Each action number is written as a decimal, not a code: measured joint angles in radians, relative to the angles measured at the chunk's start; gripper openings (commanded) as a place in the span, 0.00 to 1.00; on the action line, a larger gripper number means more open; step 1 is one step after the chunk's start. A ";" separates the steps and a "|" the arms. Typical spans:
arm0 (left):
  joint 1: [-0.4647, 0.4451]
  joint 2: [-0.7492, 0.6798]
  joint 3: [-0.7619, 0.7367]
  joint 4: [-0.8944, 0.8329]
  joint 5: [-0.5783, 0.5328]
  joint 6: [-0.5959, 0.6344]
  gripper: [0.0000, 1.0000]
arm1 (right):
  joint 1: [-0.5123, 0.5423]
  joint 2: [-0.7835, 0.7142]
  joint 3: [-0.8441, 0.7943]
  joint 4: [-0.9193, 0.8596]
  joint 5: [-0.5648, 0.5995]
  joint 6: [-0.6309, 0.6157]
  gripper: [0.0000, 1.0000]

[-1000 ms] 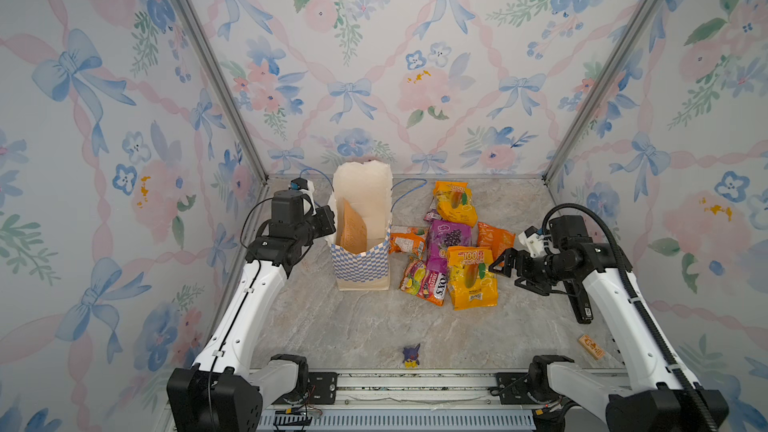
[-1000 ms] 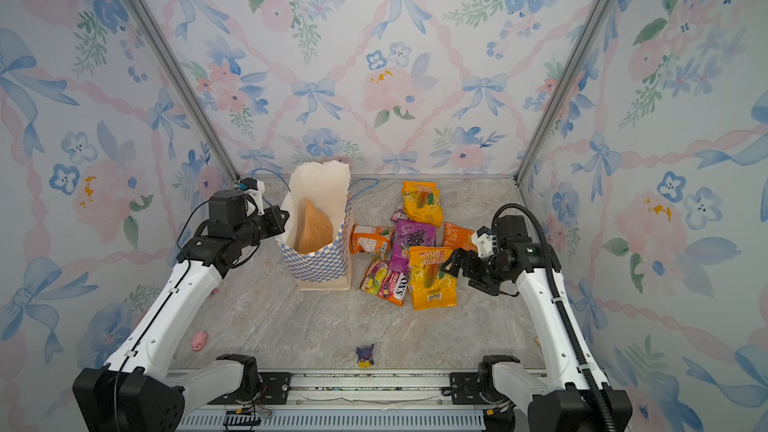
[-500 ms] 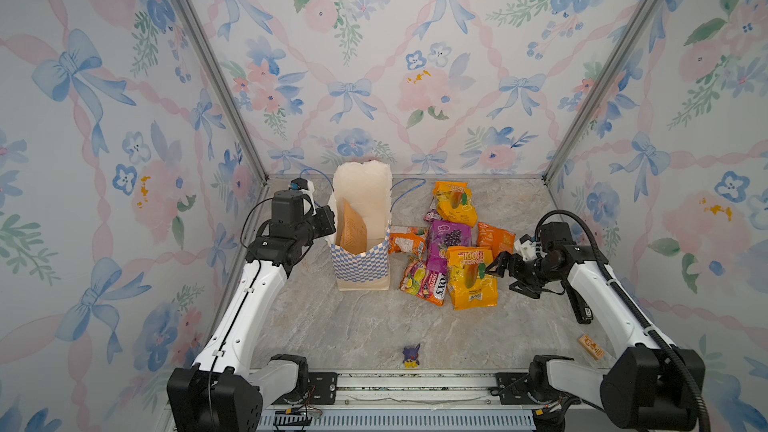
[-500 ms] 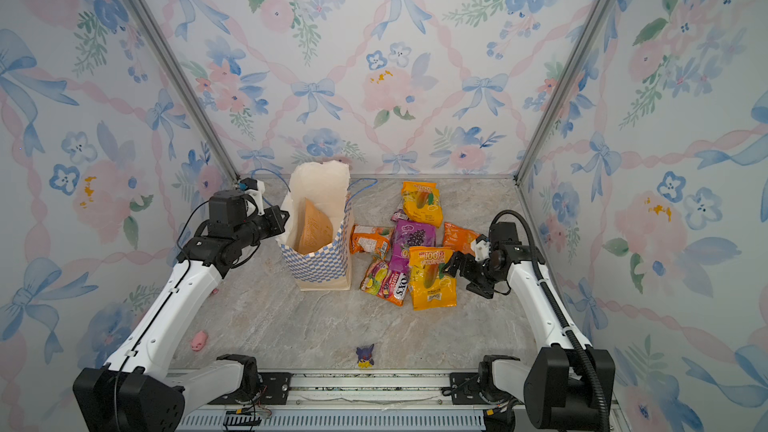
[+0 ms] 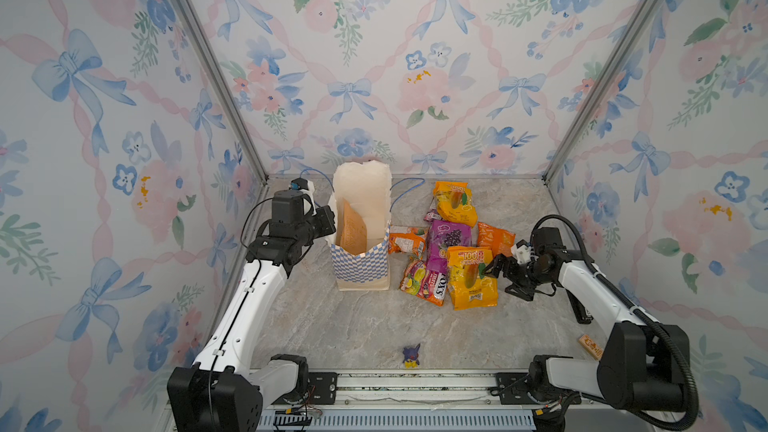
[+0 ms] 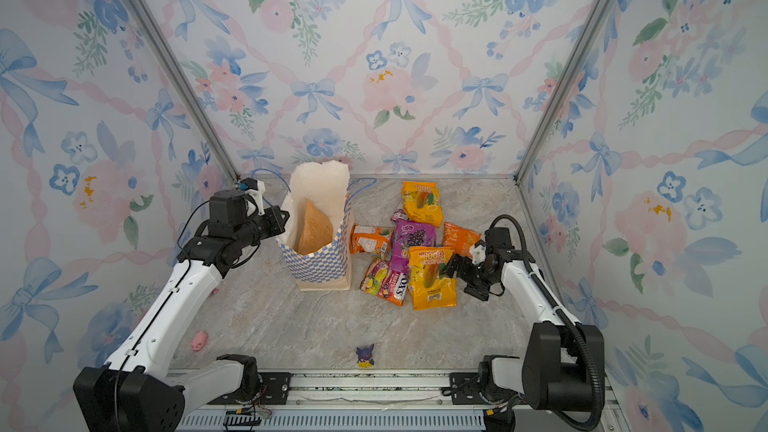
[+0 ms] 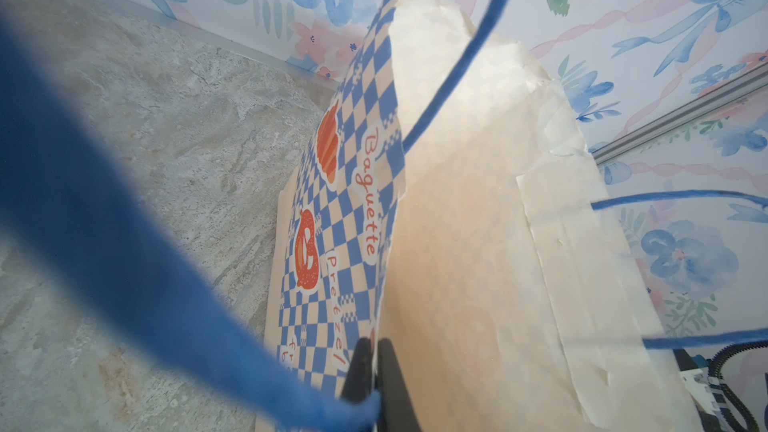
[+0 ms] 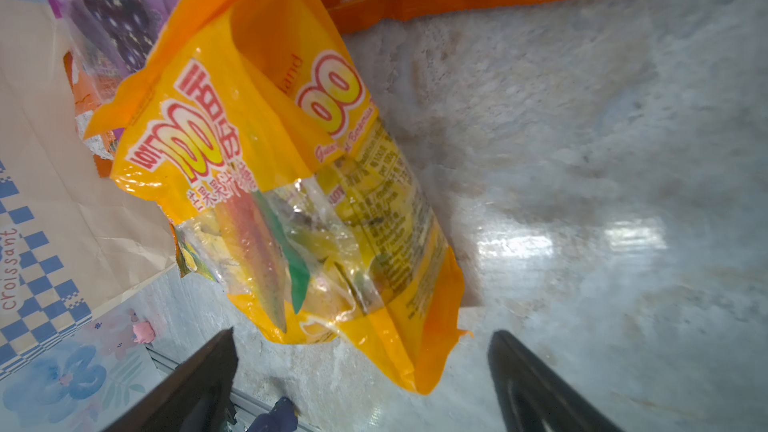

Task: Place the snacks into the paper bag
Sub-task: 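Lower the right gripper and close it on the yellow gummy bag's edge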

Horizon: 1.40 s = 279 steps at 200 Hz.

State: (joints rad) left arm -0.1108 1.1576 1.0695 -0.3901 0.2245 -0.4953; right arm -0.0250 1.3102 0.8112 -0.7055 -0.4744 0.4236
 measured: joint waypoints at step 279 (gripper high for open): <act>-0.001 0.000 0.000 0.000 0.000 0.000 0.00 | 0.106 0.128 -0.024 0.219 0.049 0.067 0.86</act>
State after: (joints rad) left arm -0.1116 1.1576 1.0695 -0.3901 0.2245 -0.4953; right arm 0.0814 1.4384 0.7868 -0.4866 -0.4255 0.4904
